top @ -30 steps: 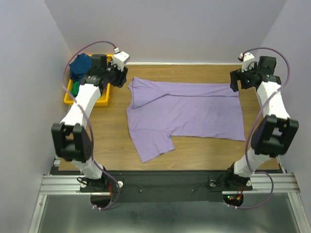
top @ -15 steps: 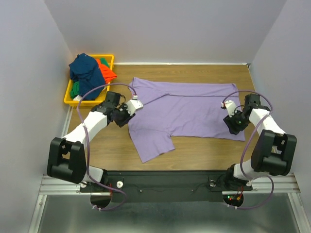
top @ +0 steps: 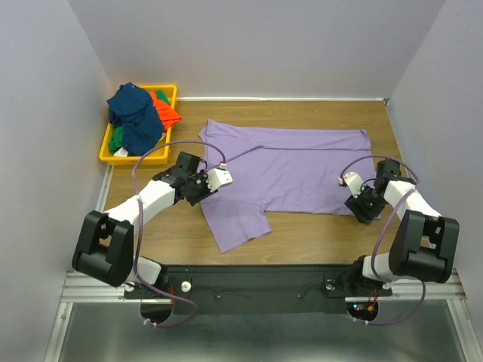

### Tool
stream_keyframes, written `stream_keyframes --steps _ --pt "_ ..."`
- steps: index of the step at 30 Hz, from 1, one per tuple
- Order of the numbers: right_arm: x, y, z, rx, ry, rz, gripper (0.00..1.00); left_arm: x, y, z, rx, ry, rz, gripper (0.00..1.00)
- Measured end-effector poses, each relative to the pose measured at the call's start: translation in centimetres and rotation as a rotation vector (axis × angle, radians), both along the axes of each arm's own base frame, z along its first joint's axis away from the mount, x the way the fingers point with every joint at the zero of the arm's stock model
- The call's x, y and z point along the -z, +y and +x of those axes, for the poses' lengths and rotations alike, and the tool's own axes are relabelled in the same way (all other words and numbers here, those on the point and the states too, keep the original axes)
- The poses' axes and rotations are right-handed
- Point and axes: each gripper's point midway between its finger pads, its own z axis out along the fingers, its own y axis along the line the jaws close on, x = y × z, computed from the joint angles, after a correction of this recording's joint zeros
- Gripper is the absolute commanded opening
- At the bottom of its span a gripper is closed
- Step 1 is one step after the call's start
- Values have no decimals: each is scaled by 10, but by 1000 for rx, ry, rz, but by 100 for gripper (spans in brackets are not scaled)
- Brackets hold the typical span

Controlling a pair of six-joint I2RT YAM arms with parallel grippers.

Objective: Fold and stack the t-shirts
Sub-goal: Fold the tshirt

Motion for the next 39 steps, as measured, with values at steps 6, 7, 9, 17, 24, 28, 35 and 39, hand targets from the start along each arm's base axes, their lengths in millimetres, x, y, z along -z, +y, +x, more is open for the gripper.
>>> stream_keyframes --steps 6,7,9,17,24,28,35,39 --pt "10 -2 1 -3 19 -4 61 13 2 5 19 12 33 36" --pt "11 -2 1 -4 21 -5 60 15 2 5 24 15 39 36" --pt "11 -3 3 -7 19 -9 56 17 2 6 35 17 49 36" --pt "14 -5 0 -11 25 -21 33 12 -7 11 99 11 33 37" --pt "13 -8 4 -15 3 -38 9 16 -18 -7 181 58 31 39" --pt "13 -10 8 -16 -10 -51 0 23 -19 -10 199 69 44 39" --pt "12 -13 5 -23 -26 -74 1 42 -15 -16 209 90 86 12" --pt "12 -14 3 -24 -28 -84 0 43 -15 -14 214 71 99 0"
